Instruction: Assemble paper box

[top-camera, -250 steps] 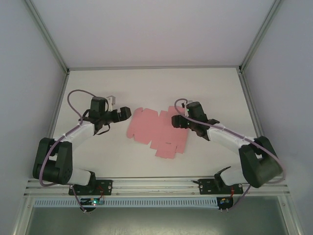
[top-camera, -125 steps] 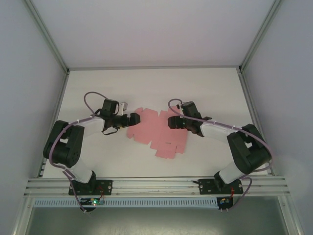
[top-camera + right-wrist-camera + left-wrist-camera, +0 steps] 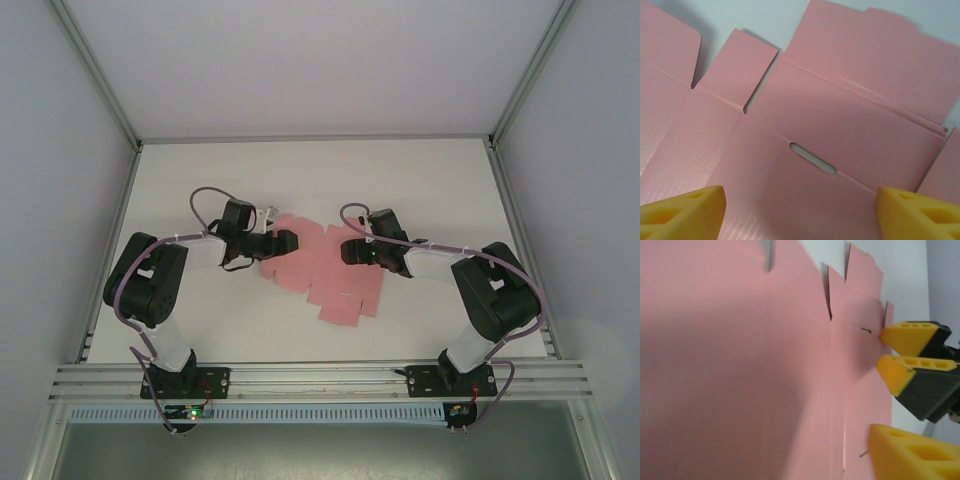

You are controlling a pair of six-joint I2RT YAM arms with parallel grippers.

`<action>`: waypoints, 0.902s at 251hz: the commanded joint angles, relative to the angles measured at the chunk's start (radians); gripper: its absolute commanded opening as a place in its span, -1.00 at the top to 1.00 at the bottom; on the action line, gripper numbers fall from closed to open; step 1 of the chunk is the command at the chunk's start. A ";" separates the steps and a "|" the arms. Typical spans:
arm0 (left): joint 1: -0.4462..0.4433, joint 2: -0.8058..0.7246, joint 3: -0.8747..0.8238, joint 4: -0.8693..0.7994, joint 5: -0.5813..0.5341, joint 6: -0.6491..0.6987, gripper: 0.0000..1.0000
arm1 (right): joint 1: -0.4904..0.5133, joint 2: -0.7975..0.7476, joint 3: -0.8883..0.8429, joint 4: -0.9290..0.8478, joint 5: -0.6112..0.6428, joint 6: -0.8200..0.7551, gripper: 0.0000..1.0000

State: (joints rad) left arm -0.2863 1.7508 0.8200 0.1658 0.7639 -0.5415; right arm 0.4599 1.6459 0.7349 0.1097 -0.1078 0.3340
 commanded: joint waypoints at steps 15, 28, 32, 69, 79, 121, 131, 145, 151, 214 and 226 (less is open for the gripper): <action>-0.011 -0.010 0.047 0.016 0.046 0.001 0.39 | -0.010 -0.013 0.009 0.028 -0.012 -0.021 -0.58; -0.012 -0.017 0.047 0.013 0.038 0.007 0.78 | -0.011 -0.020 0.008 0.027 -0.004 -0.026 -0.59; -0.012 -0.020 0.047 0.012 0.035 0.009 0.90 | -0.012 -0.023 0.009 0.026 -0.001 -0.025 -0.59; -0.016 -0.082 0.001 0.074 0.026 0.017 1.00 | -0.027 -0.073 -0.011 0.018 0.034 -0.020 -0.61; -0.015 -0.108 -0.017 0.093 0.024 0.021 1.00 | -0.039 -0.094 -0.023 0.020 0.035 -0.021 -0.62; -0.016 -0.247 -0.105 0.217 0.006 -0.014 1.00 | -0.128 -0.186 -0.091 0.024 0.001 0.005 -0.66; -0.017 -0.279 -0.126 0.253 0.003 -0.030 1.00 | -0.150 -0.206 -0.107 0.023 -0.014 0.011 -0.66; -0.015 -0.322 -0.149 0.291 -0.003 -0.054 1.00 | -0.172 -0.235 -0.130 0.032 -0.036 0.015 -0.66; -0.016 -0.338 -0.155 0.296 -0.011 -0.064 1.00 | -0.181 -0.248 -0.140 0.036 -0.052 0.015 -0.66; -0.016 -0.464 -0.196 0.400 -0.061 -0.196 1.00 | -0.253 -0.326 -0.289 0.255 -0.345 0.040 -0.64; -0.016 -0.482 -0.206 0.442 -0.055 -0.228 1.00 | -0.260 -0.331 -0.324 0.341 -0.416 0.053 -0.64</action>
State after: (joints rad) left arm -0.2947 1.3216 0.6403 0.4458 0.7277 -0.6685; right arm 0.2226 1.3373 0.4866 0.2436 -0.3019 0.3470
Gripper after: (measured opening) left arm 0.068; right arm 0.823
